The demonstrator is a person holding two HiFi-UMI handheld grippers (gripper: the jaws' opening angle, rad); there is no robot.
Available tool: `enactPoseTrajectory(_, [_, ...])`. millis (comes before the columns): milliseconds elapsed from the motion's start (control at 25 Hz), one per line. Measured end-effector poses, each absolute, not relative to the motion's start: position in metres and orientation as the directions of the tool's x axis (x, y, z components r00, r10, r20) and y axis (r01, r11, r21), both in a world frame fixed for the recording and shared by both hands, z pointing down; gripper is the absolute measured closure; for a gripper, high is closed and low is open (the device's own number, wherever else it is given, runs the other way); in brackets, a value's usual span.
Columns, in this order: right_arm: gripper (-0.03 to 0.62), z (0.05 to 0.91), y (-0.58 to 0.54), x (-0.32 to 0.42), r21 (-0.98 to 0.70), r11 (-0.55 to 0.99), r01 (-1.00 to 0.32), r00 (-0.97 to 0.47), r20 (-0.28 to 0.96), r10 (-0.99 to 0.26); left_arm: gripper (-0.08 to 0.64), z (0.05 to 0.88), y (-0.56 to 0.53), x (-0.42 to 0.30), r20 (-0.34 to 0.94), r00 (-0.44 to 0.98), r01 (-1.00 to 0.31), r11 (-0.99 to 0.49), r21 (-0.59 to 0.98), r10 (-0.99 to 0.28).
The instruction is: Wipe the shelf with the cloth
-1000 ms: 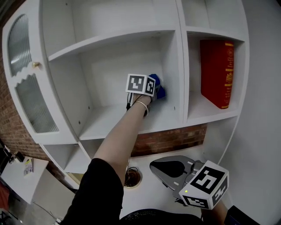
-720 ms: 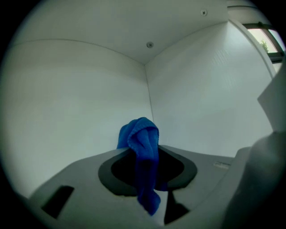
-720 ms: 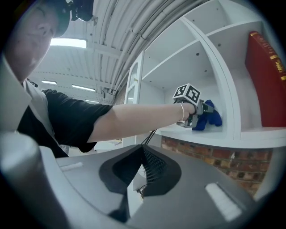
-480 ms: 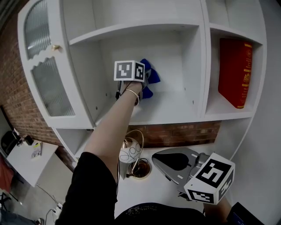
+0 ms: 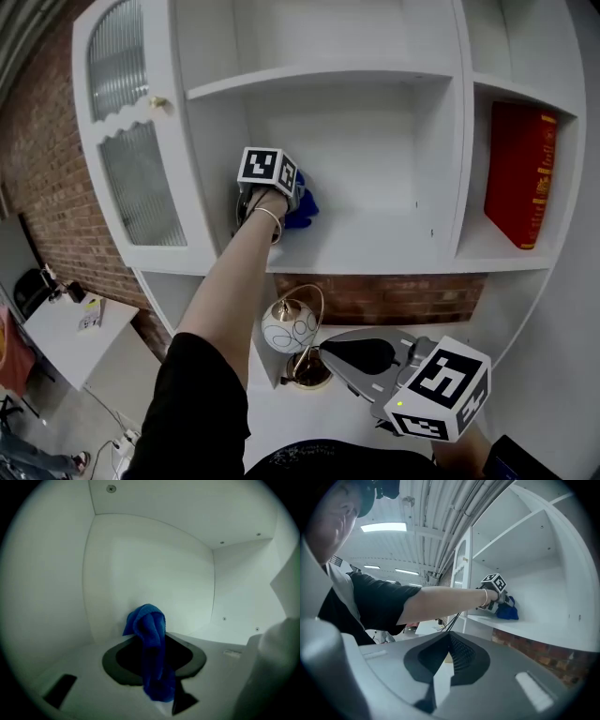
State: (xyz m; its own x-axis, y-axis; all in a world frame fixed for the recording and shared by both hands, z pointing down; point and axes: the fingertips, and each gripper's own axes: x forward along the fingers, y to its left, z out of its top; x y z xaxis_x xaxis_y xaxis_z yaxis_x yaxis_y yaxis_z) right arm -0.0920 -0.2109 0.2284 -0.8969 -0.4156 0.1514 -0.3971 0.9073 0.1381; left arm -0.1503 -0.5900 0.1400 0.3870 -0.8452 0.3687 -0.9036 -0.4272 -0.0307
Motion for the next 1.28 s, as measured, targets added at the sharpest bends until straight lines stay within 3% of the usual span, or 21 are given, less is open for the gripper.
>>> enactPoseTrajectory(440, [0.584, 0.232, -0.228, -0.053, 0.101, 0.879, -0.467, -0.872, 0.115, -0.476, 0.442, 0.161, -0.595, -0.025, 0.432, 0.516, -0.783, -0.612, -0.111, -0.74])
enactPoseTrajectory(720, [0.584, 0.233, -0.23, -0.023, 0.086, 0.84, -0.536, -0.835, 0.096, -0.542, 0.439, 0.166, -0.578, 0.065, 0.403, 0.668, -0.65, -0.754, -0.091, -0.625])
enactPoseTrajectory(1080, [0.584, 0.209, -0.188, -0.016, 0.142, 0.816, -0.56, -0.816, 0.08, -0.573, 0.437, 0.101, -0.507, 0.083, 0.151, 0.798, -0.577, -0.812, -0.085, -0.583])
enactPoseTrajectory(1280, [0.584, 0.198, -0.158, -0.02, 0.145, 0.83, -0.539, -0.835, 0.039, -0.549, 0.436, 0.048, -0.426, 0.045, -0.144, 0.842, -0.535, -0.837, -0.113, -0.519])
